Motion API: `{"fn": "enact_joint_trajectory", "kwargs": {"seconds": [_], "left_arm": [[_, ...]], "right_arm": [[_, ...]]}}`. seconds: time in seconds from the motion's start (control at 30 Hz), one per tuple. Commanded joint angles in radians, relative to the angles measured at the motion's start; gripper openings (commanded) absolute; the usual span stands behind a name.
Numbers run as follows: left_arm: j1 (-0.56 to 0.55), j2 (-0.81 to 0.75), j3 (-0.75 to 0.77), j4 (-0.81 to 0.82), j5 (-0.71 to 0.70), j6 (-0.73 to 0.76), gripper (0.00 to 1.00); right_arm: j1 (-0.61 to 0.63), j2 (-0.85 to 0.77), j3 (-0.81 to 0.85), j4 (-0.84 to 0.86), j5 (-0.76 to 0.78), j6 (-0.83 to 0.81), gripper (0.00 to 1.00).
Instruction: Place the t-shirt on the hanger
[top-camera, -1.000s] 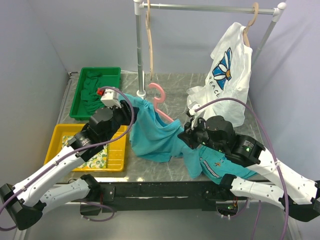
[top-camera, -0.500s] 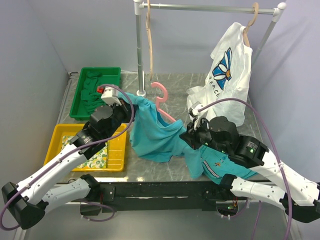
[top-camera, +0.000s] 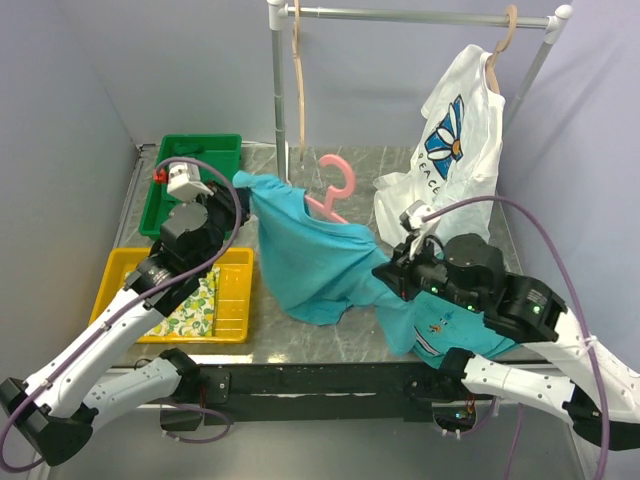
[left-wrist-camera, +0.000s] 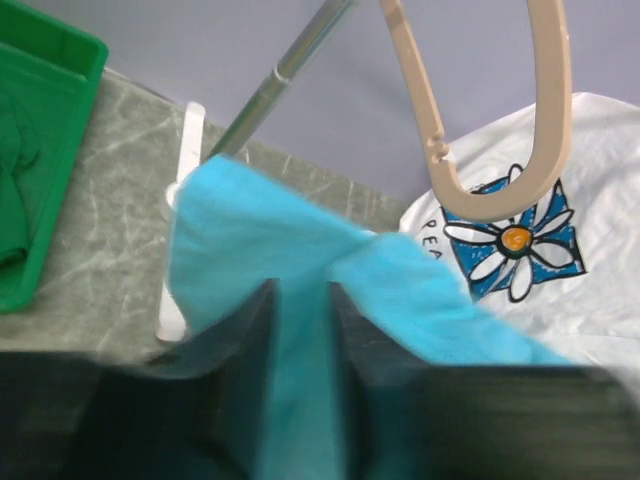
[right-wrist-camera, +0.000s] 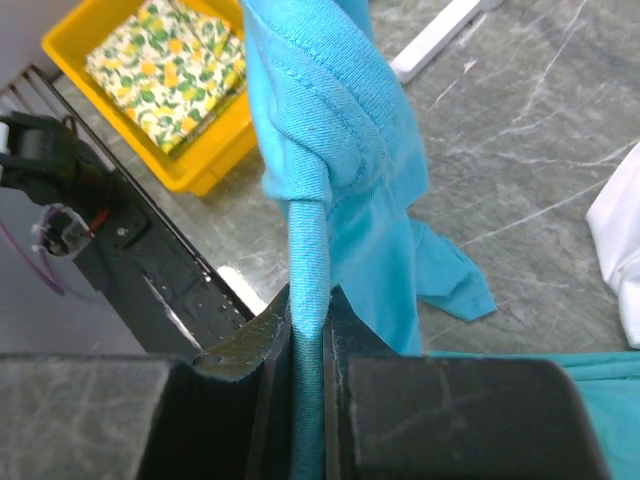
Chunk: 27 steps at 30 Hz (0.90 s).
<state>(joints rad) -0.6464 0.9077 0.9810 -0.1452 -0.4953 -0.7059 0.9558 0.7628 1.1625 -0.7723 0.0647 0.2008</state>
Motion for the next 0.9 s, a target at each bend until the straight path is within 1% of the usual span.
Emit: {"fn": "enact_joint_trajectory", "kwargs": {"seconds": [0.0,0.03,0.07,0.1,0.17,0.2,0.23,0.3,0.33,0.37,0.4,0.43,0.47,0.53,0.6,0.63,0.73,0.77,0.8,0.87], "left_arm": [[0.005,-0.004,0.053,0.027,-0.008,0.005,0.47],[0.007,-0.010,0.056,0.036,-0.015,0.009,0.62],[0.005,-0.012,0.059,0.033,-0.025,0.013,0.69],[0.007,-0.009,0.065,0.033,-0.044,0.016,0.73],[0.007,0.002,0.087,0.009,-0.071,0.013,0.74],[0.008,0.005,0.093,0.000,-0.090,0.010,0.73],[0.011,0.016,0.096,-0.001,-0.092,0.011,0.70],[0.020,0.020,0.093,0.010,-0.094,0.016,0.70],[0.028,0.023,0.081,0.024,-0.072,0.020,0.70],[0.036,0.023,0.067,0.089,-0.045,0.054,0.68],[0.054,0.025,0.050,0.120,-0.020,0.072,0.66],[0.071,0.026,0.019,0.137,0.089,0.110,0.62],[0.089,0.031,0.009,0.219,0.157,0.127,0.61],[0.126,0.060,0.005,0.242,0.307,0.163,0.58],[0.158,0.062,-0.031,0.310,0.392,0.177,0.60],[0.172,0.065,-0.041,0.326,0.423,0.172,0.62],[0.247,0.085,-0.065,0.383,0.584,0.137,0.61],[0.267,0.088,-0.076,0.409,0.674,0.122,0.61],[0.299,0.088,-0.100,0.433,0.716,0.106,0.61],[0.330,0.083,-0.128,0.507,0.773,0.057,0.57]], "right_arm": [[0.000,-0.034,0.144,-0.014,0.043,0.022,0.00],[-0.002,-0.034,0.173,-0.040,0.047,0.022,0.00],[-0.003,-0.036,0.186,-0.051,0.050,0.025,0.00],[-0.002,-0.039,0.193,-0.062,0.049,0.028,0.00],[0.000,-0.049,0.204,-0.081,0.046,0.032,0.00],[-0.002,-0.052,0.207,-0.085,0.041,0.032,0.00],[-0.002,-0.054,0.215,-0.097,0.035,0.032,0.00],[-0.002,-0.057,0.218,-0.105,0.030,0.038,0.00],[-0.002,-0.057,0.220,-0.108,0.026,0.038,0.00],[-0.002,-0.056,0.220,-0.110,0.023,0.040,0.00],[0.000,-0.056,0.220,-0.110,0.021,0.040,0.00],[-0.002,-0.054,0.220,-0.110,0.017,0.040,0.00],[-0.002,-0.051,0.218,-0.110,0.014,0.043,0.00],[-0.002,-0.049,0.218,-0.110,0.011,0.042,0.00],[-0.002,-0.048,0.218,-0.110,0.009,0.040,0.00],[-0.002,-0.048,0.217,-0.108,0.006,0.040,0.00],[0.000,-0.045,0.218,-0.107,0.003,0.037,0.00],[-0.002,-0.043,0.218,-0.107,0.004,0.037,0.00],[-0.002,-0.043,0.217,-0.107,0.007,0.037,0.00],[-0.002,-0.045,0.215,-0.107,0.012,0.037,0.00]]}}
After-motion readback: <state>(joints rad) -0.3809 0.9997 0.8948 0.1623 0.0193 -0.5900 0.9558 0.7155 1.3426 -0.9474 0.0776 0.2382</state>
